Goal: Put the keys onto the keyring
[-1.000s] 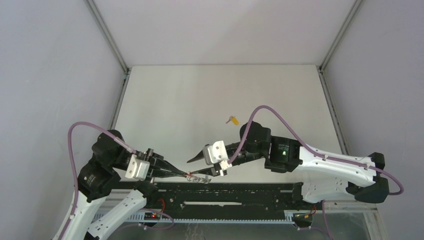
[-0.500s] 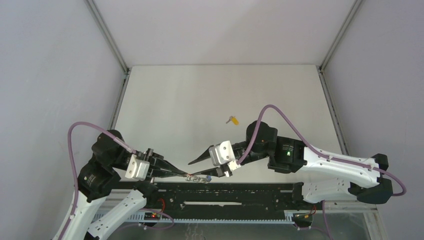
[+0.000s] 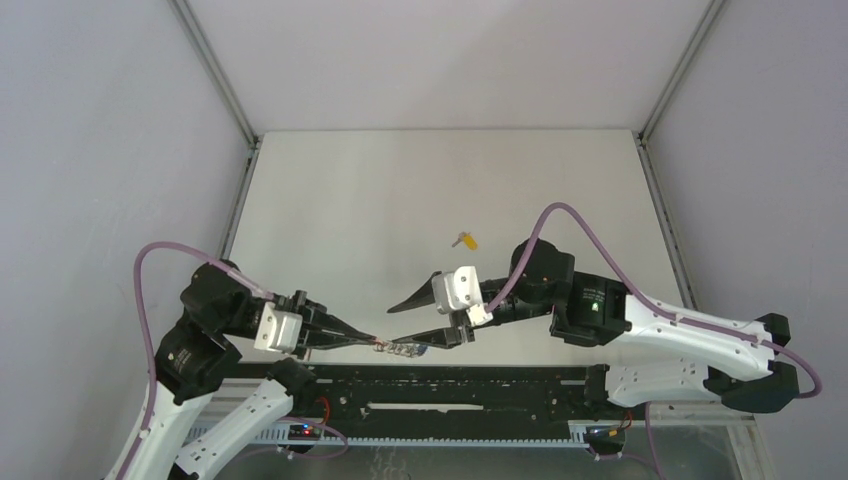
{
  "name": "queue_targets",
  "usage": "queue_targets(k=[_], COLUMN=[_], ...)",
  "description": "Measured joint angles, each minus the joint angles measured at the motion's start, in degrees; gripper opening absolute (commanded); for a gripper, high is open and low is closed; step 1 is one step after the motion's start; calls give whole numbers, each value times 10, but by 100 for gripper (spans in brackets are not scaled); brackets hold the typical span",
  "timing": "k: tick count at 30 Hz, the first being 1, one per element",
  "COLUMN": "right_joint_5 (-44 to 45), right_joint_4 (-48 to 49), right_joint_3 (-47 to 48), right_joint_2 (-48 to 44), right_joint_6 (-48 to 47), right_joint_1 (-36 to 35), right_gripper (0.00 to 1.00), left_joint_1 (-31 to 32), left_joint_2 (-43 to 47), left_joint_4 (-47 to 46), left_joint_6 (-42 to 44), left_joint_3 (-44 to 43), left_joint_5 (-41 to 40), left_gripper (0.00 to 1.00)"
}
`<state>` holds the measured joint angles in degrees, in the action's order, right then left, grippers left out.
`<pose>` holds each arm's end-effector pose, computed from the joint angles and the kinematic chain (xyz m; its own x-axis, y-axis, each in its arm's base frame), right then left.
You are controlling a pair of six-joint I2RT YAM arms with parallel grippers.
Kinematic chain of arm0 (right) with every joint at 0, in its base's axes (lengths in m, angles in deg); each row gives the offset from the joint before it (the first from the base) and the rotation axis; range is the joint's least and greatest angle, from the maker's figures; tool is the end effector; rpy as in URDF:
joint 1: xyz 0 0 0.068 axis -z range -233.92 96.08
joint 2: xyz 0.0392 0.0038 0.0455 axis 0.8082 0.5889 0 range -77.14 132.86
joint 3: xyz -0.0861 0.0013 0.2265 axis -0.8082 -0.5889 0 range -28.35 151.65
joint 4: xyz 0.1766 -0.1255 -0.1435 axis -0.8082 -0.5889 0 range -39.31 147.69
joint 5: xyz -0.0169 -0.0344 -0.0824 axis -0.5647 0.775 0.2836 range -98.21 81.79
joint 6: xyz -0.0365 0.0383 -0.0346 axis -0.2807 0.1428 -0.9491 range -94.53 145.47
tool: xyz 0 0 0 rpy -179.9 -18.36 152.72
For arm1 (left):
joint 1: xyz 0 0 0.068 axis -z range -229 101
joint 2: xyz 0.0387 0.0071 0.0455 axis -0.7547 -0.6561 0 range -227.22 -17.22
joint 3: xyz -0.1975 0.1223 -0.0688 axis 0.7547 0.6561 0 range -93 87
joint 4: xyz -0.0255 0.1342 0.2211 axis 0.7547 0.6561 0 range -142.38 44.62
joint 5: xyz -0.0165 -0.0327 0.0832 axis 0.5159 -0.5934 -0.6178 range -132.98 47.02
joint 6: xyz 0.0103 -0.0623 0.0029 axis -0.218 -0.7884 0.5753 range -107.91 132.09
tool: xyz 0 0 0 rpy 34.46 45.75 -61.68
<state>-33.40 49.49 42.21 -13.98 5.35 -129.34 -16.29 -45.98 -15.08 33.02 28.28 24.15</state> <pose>0.0471 0.2631 0.4100 0.3348 0.0506 -0.9409 -0.9241 -0.1775 -0.3383 0.0509 -0.0859 0.3870 0.2494 0.0048 -0.9684 0.9527 -0.1804 0.2445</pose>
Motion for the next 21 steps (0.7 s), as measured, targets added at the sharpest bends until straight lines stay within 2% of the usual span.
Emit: queue_targets(k=[6, 10, 15, 21], right_joint_5=[31, 96, 169, 209], right_joint_4=[-23, -23, -30, -30], right_joint_3=[2, 4, 5, 5], right_joint_2=[0, 0, 9, 16], right_joint_6=[27, 44, 31, 12], right_joint_1=[-4, -33, -76, -80], right_gripper=[44, 40, 40, 40], left_joint_1=[0, 0, 0, 0], left_joint_2=[2, 14, 23, 23], left_joint_4=[-14, -49, -69, -77], left_joint_6=[-15, -41, -65, -81], left_joint_3=[0, 6, 17, 17], left_joint_5=[-33, -76, -90, -90], left_gripper=[0, 0, 0, 0])
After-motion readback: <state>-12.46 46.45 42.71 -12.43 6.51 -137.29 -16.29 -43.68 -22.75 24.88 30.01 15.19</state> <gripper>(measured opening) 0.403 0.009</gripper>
